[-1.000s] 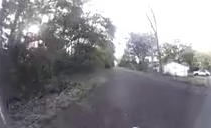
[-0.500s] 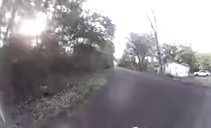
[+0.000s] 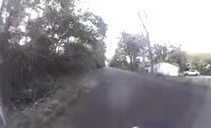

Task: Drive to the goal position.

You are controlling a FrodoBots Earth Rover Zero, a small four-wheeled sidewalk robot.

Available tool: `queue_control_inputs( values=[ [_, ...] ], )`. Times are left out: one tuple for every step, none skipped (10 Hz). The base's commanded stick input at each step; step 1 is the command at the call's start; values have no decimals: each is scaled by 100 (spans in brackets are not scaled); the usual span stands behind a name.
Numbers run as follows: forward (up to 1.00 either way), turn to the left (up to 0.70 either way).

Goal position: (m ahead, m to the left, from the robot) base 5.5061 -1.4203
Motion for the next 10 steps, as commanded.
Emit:
queue_control_inputs(
  values=[
    [70,-35],
    [70,-33],
    [70,-27],
    [70,-15],
    [70,0],
    [70,0],
    [70,0],
    [70,0],
    [70,0],
    [70,0]
  ],
)
